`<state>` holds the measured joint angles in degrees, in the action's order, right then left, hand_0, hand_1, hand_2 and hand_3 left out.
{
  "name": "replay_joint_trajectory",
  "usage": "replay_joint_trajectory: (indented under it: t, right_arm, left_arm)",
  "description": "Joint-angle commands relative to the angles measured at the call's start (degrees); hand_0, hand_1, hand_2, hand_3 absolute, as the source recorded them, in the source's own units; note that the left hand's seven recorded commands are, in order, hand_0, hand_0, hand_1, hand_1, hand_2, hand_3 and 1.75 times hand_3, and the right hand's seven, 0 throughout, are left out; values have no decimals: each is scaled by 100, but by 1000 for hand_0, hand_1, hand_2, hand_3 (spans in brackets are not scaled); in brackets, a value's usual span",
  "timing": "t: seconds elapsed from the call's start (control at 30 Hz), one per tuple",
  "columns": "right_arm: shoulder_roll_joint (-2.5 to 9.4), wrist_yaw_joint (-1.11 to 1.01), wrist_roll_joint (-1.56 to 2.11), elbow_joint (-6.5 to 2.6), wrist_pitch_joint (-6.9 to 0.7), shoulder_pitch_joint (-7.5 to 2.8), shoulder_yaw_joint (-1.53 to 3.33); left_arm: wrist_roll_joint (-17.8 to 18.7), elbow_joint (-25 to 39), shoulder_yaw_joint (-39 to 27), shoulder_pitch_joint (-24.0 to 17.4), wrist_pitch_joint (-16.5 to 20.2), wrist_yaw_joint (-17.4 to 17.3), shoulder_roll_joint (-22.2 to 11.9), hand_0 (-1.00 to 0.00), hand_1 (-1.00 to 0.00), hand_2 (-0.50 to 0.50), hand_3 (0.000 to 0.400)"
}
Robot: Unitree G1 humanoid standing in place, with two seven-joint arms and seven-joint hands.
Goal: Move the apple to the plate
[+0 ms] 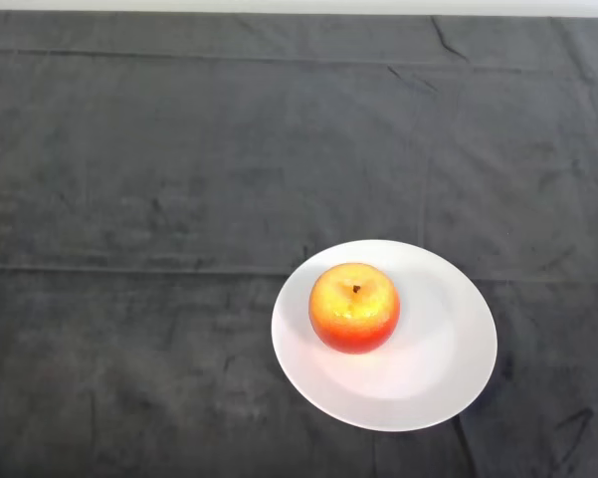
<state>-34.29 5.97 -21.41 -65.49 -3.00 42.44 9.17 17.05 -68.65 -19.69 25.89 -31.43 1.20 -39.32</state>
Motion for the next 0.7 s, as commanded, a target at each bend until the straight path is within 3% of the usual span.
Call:
replay_joint_trajectory:
  t: [0.03,0.7]
  right_arm:
    - [-42,-11,31,-135,36,-75,-53]
    - [-43,-12,34,-127,35,-79,-53]
  left_arm:
    - [-25,-8,-161,-101,83,96,-303,0,0,0,0]
    - [-276,132,-181,-102,84,314,-237,0,0,0,0]
